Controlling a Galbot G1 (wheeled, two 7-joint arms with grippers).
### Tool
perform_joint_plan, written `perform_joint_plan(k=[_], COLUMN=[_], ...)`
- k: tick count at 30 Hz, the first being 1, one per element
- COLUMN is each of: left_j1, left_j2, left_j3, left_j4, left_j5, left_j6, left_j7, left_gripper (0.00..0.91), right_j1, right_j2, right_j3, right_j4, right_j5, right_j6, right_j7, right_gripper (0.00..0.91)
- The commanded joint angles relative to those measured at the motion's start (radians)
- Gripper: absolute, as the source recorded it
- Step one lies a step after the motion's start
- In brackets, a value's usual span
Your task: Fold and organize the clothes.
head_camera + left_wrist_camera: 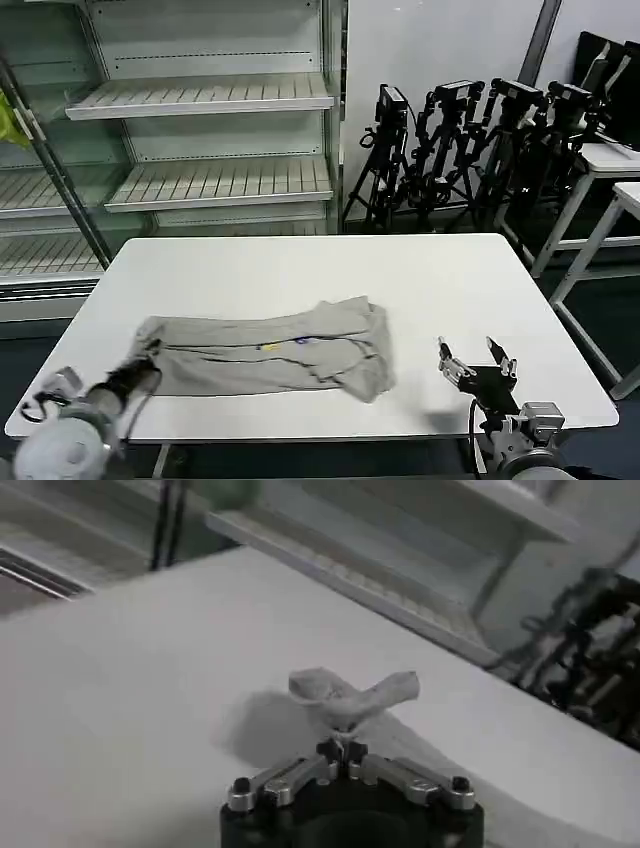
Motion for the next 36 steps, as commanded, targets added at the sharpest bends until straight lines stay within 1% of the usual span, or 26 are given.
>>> perform_joint_plan(k=[1,2,3,5,6,7,9,10,11,13,15,16,19,22,25,32,33,34,35,36], left_j1=[-0.013,-0.014,-0.016,-0.019,-0.024,-0.028,-0.059,-0.071,-0.088,-0.129,-0.178,-0.187,-0.238,-0.262,-0.274,-0.291,-0.290,-0.287,-0.285,-0.281], left_j2=[0.036,0.020,-0.015,-0.047,-0.085,-0.099,-0.149,-0.160,-0.177,-0.212,-0.273,-0.281,-0.370,-0.429,-0.454,-0.452,-0.451,-0.450,-0.448,-0.447], left_j3=[-0.144,-0.124,-0.076,-0.026,0.020,0.039,0.129,0.143,0.193,0.251,0.309,0.324,0.409,0.467,0.500,0.545,0.547,0.547,0.544,0.540], left_j4=[-0.011,-0.039,-0.084,-0.129,-0.157,-0.168,-0.196,-0.202,-0.206,-0.203,-0.181,-0.176,-0.108,-0.040,0.013,0.087,0.090,0.088,0.081,0.068], left_j5=[-0.442,-0.456,-0.472,-0.480,-0.480,-0.481,-0.477,-0.473,-0.464,-0.434,-0.398,-0.382,-0.297,-0.239,-0.190,-0.097,-0.090,-0.089,-0.089,-0.091], left_j6=[0.020,0.020,0.019,0.019,0.019,0.019,0.018,0.018,0.018,0.017,0.017,0.017,0.017,0.017,0.017,0.017,0.017,0.017,0.018,0.017], left_j7=[-0.024,-0.026,-0.028,-0.028,-0.028,-0.029,-0.037,-0.038,-0.044,-0.053,-0.064,-0.066,-0.070,-0.073,-0.069,-0.074,-0.073,-0.073,-0.070,-0.064], left_gripper=[0.050,0.050,0.050,0.050,0.050,0.050,0.050,0.050,0.050,0.050,0.050,0.050,0.050,0.050,0.050,0.060,0.151,0.715,0.907,0.907], right_j1=[-0.002,-0.003,-0.005,-0.007,-0.010,-0.012,-0.019,-0.021,-0.026,-0.032,-0.038,-0.039,-0.045,-0.048,-0.047,-0.041,-0.039,-0.037,-0.035,-0.032], right_j2=[0.005,0.006,0.007,0.010,0.012,0.013,0.018,0.020,0.022,0.026,0.031,0.032,0.032,0.031,0.031,0.027,0.026,0.026,0.026,0.026], right_j3=[-0.002,-0.003,-0.003,-0.005,-0.006,-0.006,-0.005,-0.005,-0.004,-0.003,-0.002,-0.001,0.001,0.006,0.008,0.009,0.007,0.006,0.003,0.000], right_j4=[0.000,0.000,0.000,0.001,0.003,0.004,0.004,0.004,0.004,0.003,0.001,0.000,-0.003,-0.004,-0.003,-0.008,-0.009,-0.010,-0.011,-0.013], right_j5=[0.000,-0.001,-0.002,-0.003,-0.004,-0.005,-0.008,-0.009,-0.011,-0.013,-0.013,-0.013,-0.013,-0.011,-0.009,0.000,0.001,0.001,0.001,0.001], right_j6=[-0.001,-0.002,-0.002,-0.003,-0.003,-0.003,-0.003,-0.003,-0.002,-0.002,-0.001,0.000,0.002,0.005,0.005,0.008,0.008,0.008,0.008,0.008], right_j7=[0.001,0.001,0.002,0.002,0.002,0.002,0.002,0.002,0.001,0.000,0.000,0.000,-0.001,-0.002,-0.002,-0.003,-0.003,-0.003,-0.003,-0.002], right_gripper=[0.907,0.907,0.907,0.907,0.907,0.907,0.907,0.907,0.907,0.907,0.907,0.907,0.907,0.907,0.907,0.907,0.907,0.907,0.907,0.907])
